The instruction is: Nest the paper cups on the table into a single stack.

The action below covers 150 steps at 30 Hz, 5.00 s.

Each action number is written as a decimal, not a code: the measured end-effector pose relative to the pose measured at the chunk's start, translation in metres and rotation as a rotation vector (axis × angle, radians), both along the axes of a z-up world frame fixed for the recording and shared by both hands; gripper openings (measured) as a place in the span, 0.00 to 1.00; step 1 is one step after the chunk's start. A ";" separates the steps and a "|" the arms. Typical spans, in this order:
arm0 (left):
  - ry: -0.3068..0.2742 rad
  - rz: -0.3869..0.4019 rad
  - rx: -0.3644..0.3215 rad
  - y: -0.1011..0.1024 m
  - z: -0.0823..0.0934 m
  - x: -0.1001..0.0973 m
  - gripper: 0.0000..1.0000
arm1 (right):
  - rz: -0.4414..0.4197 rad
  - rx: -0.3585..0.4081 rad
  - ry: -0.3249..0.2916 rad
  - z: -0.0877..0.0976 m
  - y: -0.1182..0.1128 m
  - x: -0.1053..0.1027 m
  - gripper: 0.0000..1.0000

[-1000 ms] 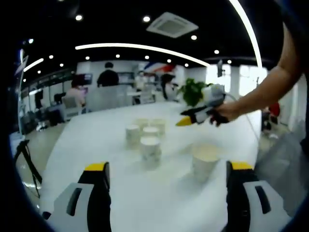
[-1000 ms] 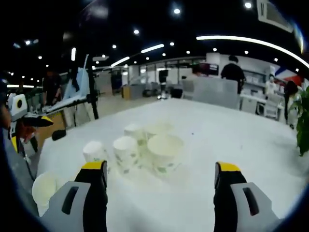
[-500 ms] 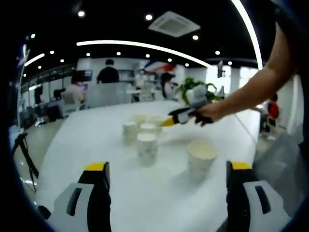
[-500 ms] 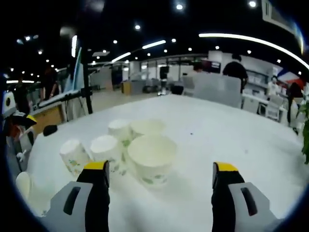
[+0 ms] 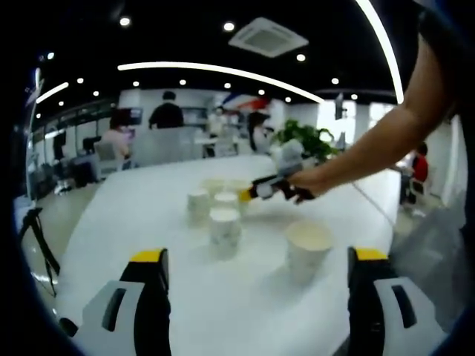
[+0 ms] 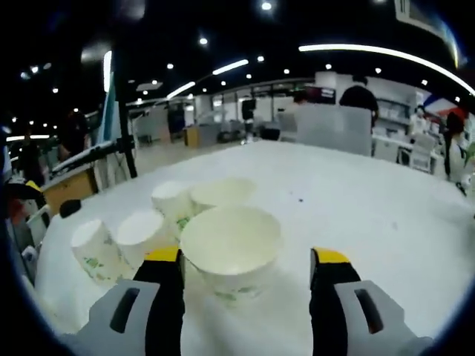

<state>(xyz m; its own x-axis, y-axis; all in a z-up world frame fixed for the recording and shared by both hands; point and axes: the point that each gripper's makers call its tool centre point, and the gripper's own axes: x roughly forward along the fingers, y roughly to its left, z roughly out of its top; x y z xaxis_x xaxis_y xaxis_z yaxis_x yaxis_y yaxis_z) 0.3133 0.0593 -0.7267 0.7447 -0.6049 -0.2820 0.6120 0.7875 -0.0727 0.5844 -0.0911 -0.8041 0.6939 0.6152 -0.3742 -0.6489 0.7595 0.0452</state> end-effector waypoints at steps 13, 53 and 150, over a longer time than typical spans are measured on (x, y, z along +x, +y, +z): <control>0.022 0.000 0.024 -0.008 -0.010 -0.012 0.99 | 0.038 -0.019 0.001 0.007 0.007 -0.016 0.43; 0.007 -0.038 0.025 -0.015 -0.004 -0.012 0.99 | 0.024 0.054 -0.057 0.164 -0.014 -0.061 0.41; 0.020 -0.059 0.054 -0.027 -0.015 -0.052 0.99 | 0.189 0.086 -0.001 0.136 0.035 -0.192 0.41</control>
